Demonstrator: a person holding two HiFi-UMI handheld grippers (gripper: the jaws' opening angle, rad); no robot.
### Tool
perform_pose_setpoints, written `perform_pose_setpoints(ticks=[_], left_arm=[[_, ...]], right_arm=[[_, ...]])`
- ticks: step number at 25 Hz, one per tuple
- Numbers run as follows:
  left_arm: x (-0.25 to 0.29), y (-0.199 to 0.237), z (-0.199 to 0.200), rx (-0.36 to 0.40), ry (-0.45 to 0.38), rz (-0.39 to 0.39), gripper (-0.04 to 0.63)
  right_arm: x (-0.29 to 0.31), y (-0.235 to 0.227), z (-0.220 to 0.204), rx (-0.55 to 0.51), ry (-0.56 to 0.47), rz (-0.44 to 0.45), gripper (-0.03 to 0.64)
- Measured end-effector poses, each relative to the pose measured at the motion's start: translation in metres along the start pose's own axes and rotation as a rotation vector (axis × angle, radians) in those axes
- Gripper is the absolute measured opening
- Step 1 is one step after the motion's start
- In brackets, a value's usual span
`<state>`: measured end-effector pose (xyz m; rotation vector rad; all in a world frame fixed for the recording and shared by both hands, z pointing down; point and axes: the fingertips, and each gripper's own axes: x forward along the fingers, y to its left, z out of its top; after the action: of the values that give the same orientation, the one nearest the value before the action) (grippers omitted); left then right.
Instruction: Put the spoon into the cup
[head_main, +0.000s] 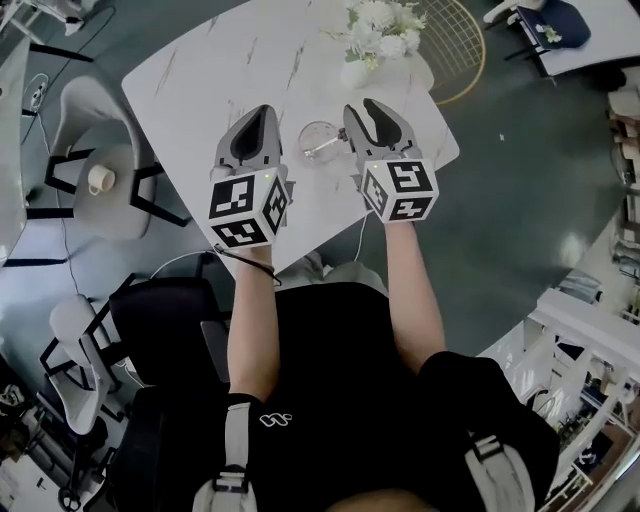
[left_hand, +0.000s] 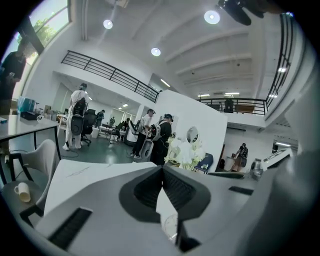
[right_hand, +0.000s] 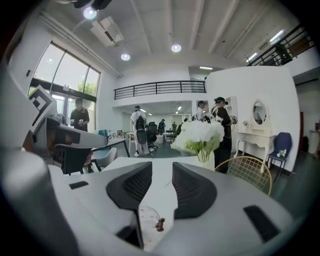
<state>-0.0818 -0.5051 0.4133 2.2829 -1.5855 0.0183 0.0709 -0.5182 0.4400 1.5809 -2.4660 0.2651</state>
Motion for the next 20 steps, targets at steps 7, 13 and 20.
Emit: perform_pose_setpoints(ticks=[7, 13, 20], left_arm=[[-0.014, -0.007, 0.06, 0.062, -0.119, 0.002, 0.015], [-0.033, -0.011, 0.104, 0.101, -0.214, 0.02, 0.015], [-0.047, -0.013, 0.123, 0.113, -0.264, 0.029, 0.015]], right_arm=[[-0.01, 0.009, 0.083, -0.008, -0.199, 0.023, 0.022], [-0.018, 0.018, 0.129, 0.033, -0.311, 0.056, 0.008], [-0.021, 0.03, 0.144, 0.014, -0.316, 0.087, 0.006]])
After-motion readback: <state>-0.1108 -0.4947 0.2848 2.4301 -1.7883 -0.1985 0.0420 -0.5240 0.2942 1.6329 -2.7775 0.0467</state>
